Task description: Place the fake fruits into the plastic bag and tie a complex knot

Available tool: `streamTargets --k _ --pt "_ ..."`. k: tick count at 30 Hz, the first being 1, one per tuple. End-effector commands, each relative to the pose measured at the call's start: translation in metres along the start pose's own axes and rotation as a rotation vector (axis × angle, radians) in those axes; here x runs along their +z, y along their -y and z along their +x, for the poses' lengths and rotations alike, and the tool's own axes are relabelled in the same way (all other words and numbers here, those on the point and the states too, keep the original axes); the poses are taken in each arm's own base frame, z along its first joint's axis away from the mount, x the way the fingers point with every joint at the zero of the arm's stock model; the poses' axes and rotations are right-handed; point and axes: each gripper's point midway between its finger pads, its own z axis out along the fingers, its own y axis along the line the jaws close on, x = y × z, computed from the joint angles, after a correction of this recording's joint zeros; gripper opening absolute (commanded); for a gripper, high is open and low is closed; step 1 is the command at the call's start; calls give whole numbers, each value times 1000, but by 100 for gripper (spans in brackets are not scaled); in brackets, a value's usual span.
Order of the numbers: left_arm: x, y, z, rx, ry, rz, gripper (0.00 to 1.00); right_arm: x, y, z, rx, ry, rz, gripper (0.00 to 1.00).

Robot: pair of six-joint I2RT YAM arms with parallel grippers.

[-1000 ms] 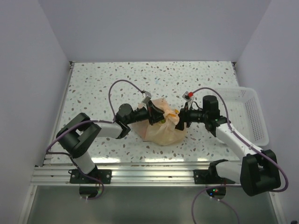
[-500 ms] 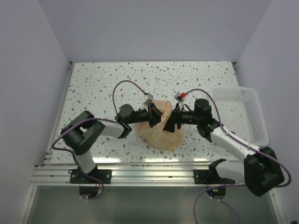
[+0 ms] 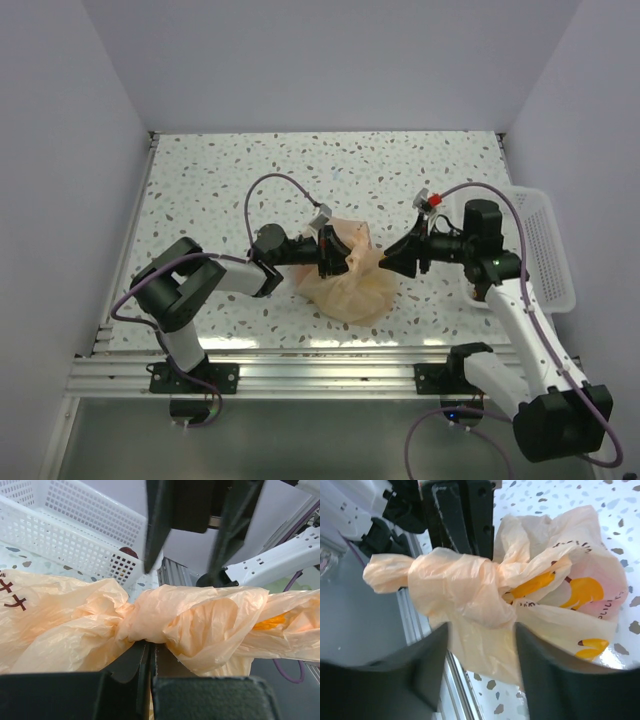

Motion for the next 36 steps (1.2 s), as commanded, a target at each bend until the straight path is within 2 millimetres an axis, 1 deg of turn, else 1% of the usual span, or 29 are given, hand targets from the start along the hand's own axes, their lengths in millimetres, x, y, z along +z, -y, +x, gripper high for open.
streamTargets --k 1,2,3,4,5,6,7,8,10,11,13,17,19,21,25,28,29,31,32,36 --pt "3 27 -27 139 81 110 0 -1 -8 24 110 -59 -62 46" --pt "2 27 -26 139 78 110 0 2 -1 21 102 -42 -55 41" --pt "2 27 -25 137 76 111 0 7 3 27 187 -44 -50 37" --pt "2 28 -24 136 72 117 0 10 12 28 207 -38 -22 34" --pt "2 28 -24 138 70 120 0 14 18 18 170 4 -18 29" --pt "1 28 -23 140 68 119 0 18 25 21 213 7 -2 27" --pt "1 29 -22 137 65 122 0 20 35 19 216 20 40 25" --pt "1 29 -23 140 66 124 0 22 38 10 183 52 38 22" --pt "1 29 -22 143 63 126 0 25 43 8 212 61 48 21" --pt "1 29 -22 143 63 126 0 26 41 -3 162 100 20 21" --pt "1 29 -22 146 63 126 0 30 38 -5 164 99 12 22" --pt "2 25 -20 147 61 117 0 35 21 -3 130 84 -43 25" --pt "2 24 -19 148 59 116 0 41 12 6 113 51 -66 30" --pt "3 24 -20 151 60 118 0 47 4 12 102 26 -93 31" --pt "2 24 -18 152 50 121 0 49 -10 15 77 12 -144 35" --pt "1 22 -16 148 47 116 0 47 -18 15 70 11 -173 45" --pt "1 21 -17 148 50 110 0 46 -20 16 74 5 -178 51" --pt "1 18 -18 140 55 101 0 44 -24 18 66 -1 -197 54" --pt "1 17 -20 135 60 94 0 43 -25 20 75 -12 -206 58" --pt "1 16 -26 135 72 95 0 43 -25 31 81 -45 -211 64"
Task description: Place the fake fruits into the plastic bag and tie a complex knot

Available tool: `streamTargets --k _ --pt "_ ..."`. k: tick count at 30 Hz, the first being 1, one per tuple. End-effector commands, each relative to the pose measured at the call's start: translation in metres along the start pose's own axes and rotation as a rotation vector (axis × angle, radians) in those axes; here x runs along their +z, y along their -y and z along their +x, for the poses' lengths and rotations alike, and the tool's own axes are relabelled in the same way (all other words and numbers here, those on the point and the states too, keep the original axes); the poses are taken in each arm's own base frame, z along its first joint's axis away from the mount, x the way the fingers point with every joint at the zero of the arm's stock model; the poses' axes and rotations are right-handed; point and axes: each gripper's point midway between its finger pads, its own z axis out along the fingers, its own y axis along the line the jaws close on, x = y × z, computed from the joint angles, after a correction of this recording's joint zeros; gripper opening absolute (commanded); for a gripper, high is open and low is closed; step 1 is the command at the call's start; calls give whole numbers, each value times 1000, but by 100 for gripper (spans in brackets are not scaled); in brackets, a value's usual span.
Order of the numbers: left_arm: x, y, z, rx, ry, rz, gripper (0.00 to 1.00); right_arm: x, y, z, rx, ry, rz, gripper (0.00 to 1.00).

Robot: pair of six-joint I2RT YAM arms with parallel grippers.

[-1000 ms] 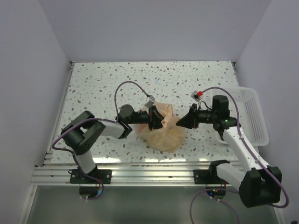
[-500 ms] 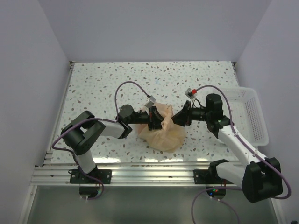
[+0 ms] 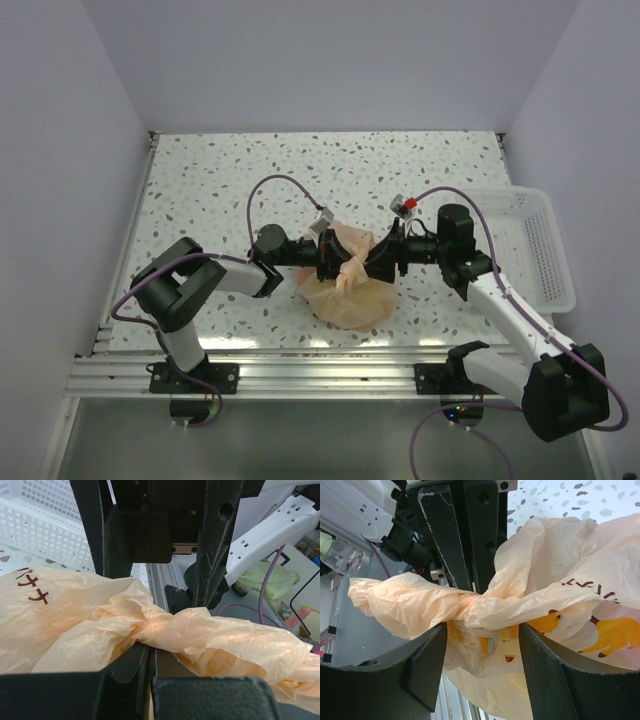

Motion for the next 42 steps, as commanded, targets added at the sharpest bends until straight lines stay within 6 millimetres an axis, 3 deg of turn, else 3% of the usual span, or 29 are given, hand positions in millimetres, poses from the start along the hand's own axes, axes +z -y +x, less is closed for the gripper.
streamTargets --k 1,10,16,21,24,28,29,31,32,35,37,42 --pt "3 5 -37 136 120 29 0 -1 -12 12 -1 -41 -62 64" --pt "15 27 -53 126 156 118 0 10 6 14 52 -35 -54 76" --pt "17 29 -46 86 156 121 0 18 13 6 51 -1 -46 80" --pt "23 29 -35 46 155 134 0 24 7 -11 16 41 -68 82" --pt "25 26 -36 41 163 129 0 23 5 -7 -2 -3 -78 82" --pt "25 25 -39 55 164 134 0 6 3 10 33 -95 -57 82" --pt "25 24 -39 55 163 131 0 -2 6 0 -26 -82 -38 82" --pt "23 22 -40 56 163 125 0 -15 2 3 -2 -105 -38 83" --pt "23 22 -39 56 160 126 0 -26 7 -9 -40 -80 -10 84" --pt "21 21 -40 58 162 122 0 -43 6 -16 -48 -73 15 84" --pt "20 21 -41 60 161 121 0 -50 1 -11 -43 -97 31 82" --pt "20 21 -41 66 161 123 0 -56 4 5 -61 -119 45 49"
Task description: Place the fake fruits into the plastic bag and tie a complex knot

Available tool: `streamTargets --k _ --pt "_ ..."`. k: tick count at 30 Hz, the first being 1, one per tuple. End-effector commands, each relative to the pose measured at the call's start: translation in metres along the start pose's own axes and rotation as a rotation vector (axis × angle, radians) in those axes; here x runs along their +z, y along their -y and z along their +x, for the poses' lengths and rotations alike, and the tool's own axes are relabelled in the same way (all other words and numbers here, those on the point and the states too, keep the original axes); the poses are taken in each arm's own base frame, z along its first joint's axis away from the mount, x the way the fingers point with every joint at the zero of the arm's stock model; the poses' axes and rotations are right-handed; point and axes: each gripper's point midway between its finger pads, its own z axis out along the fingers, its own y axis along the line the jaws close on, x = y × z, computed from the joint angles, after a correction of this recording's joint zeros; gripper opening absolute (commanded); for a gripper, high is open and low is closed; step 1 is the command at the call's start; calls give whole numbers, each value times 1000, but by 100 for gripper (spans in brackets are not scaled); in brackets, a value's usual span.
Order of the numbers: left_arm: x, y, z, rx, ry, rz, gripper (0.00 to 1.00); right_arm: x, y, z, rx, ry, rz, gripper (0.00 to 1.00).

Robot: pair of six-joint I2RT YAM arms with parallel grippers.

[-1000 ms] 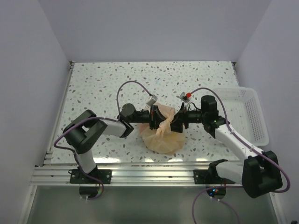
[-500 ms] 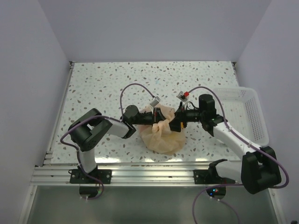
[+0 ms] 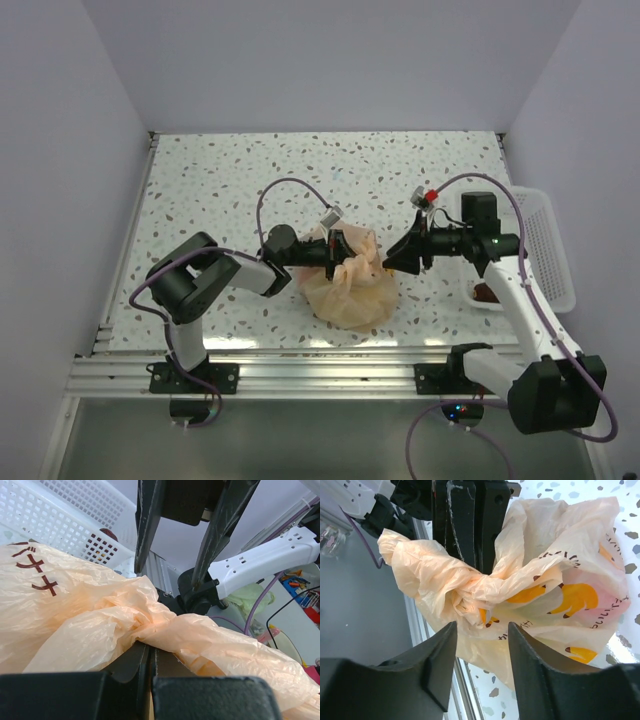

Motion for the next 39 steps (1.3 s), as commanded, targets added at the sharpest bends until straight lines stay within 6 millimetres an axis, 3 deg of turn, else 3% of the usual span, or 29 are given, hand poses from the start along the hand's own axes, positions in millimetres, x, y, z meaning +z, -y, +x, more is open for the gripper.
streamTargets --k 1,10,17,18,19,24,28,32,39 --pt "3 38 -46 262 153 151 0 -2 -8 16 -13 -27 -40 47" --pt "8 37 -51 275 156 161 0 24 4 16 34 -17 -67 47" --pt "7 39 -48 277 149 169 0 29 6 10 26 -2 -71 43" --pt "7 38 -47 274 148 167 0 30 5 9 24 3 -72 40" --pt "7 39 -46 275 145 171 0 30 5 6 16 13 -79 30" --pt "5 39 -44 276 139 170 0 28 1 10 18 -1 -89 0" --pt "1 39 -42 272 134 161 1 24 -4 13 -12 -15 -95 0" --pt "-6 37 -38 265 123 146 12 21 -8 13 -23 -22 -97 0" --pt "-13 38 -41 254 119 147 22 21 -7 13 -24 -26 -90 0"
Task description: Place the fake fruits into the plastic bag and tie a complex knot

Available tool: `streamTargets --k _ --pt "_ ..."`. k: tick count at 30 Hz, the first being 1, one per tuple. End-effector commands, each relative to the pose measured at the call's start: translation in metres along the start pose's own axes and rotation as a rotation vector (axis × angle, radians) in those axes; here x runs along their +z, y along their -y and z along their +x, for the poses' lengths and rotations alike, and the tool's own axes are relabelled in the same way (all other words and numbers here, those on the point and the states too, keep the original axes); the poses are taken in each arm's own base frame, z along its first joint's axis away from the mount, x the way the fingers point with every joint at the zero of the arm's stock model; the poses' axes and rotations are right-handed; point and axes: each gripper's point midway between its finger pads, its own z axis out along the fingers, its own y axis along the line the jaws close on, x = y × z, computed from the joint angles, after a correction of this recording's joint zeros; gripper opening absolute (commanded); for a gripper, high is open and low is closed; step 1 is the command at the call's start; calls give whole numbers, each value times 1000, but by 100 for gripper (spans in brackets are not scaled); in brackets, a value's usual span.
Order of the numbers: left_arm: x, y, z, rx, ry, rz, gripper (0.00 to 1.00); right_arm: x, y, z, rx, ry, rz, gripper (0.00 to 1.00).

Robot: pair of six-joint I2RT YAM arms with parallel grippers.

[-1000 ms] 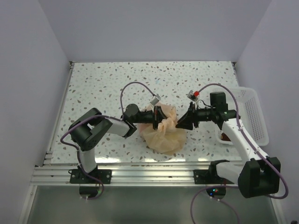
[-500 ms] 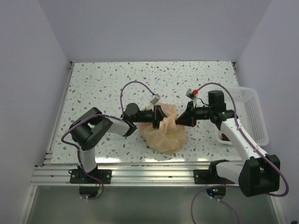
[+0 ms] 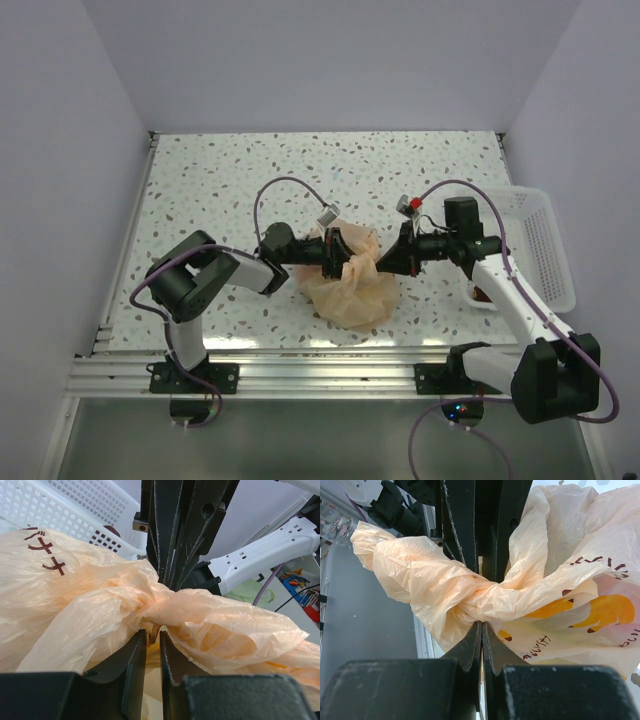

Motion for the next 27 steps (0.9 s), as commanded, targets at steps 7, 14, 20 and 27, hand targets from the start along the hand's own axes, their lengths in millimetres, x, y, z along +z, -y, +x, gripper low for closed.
streamTargets --k 7,14,20,27 --pt "2 50 -51 294 157 175 0 -3 -6 -16 -58 25 -11 0" --pt "15 54 -51 303 162 216 0 1 -7 -23 -57 38 -18 16" --pt "19 57 -52 308 174 228 0 5 -10 -19 -54 27 -33 33" --pt "20 60 -55 314 181 238 0 8 -9 -14 -56 12 -31 30"
